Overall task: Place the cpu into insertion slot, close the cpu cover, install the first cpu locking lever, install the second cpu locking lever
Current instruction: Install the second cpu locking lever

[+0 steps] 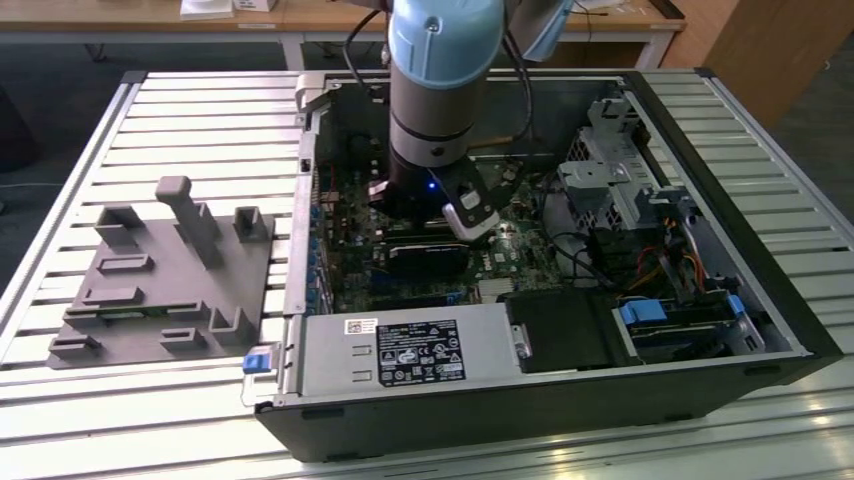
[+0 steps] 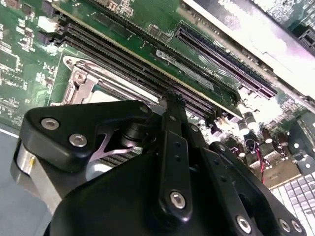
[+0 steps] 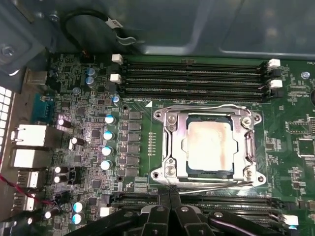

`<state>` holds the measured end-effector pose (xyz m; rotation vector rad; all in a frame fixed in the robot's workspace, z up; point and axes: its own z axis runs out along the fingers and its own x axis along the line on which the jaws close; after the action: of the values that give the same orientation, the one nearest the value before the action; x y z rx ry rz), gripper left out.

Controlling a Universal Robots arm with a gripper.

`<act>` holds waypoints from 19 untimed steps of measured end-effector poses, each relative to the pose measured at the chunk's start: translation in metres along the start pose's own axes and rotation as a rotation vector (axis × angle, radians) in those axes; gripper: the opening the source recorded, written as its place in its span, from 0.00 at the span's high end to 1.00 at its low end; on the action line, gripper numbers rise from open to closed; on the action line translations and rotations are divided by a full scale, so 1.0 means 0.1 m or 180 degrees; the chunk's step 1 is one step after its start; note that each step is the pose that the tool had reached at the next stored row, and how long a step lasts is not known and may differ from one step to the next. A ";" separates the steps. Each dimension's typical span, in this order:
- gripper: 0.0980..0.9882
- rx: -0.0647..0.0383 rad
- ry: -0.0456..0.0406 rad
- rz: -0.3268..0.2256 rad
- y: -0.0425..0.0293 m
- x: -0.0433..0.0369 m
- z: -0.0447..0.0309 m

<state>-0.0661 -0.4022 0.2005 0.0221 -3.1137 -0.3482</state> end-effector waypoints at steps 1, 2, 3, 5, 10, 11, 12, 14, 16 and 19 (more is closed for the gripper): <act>0.99 -0.0005 0.0000 0.0000 -0.002 0.007 0.008; 0.99 -0.0012 0.0000 0.0000 -0.003 0.018 0.012; 0.99 -0.0021 -0.0001 -0.0001 -0.003 0.028 0.016; 0.99 -0.0042 -0.0002 -0.0001 -0.005 0.046 0.022; 0.99 -0.0091 -0.0003 -0.0002 -0.009 0.051 0.044; 0.99 -0.0100 -0.0003 -0.0002 -0.010 0.051 0.050; 0.99 -0.0109 -0.0003 -0.0002 -0.012 0.051 0.056; 0.99 -0.0130 -0.0003 -0.0002 -0.015 0.052 0.064; 0.99 -0.0149 -0.0003 -0.0002 -0.016 0.053 0.072; 0.99 -0.0174 -0.0004 -0.0003 -0.018 0.058 0.083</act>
<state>-0.0720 -0.4022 0.1921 0.0228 -3.1039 -0.4332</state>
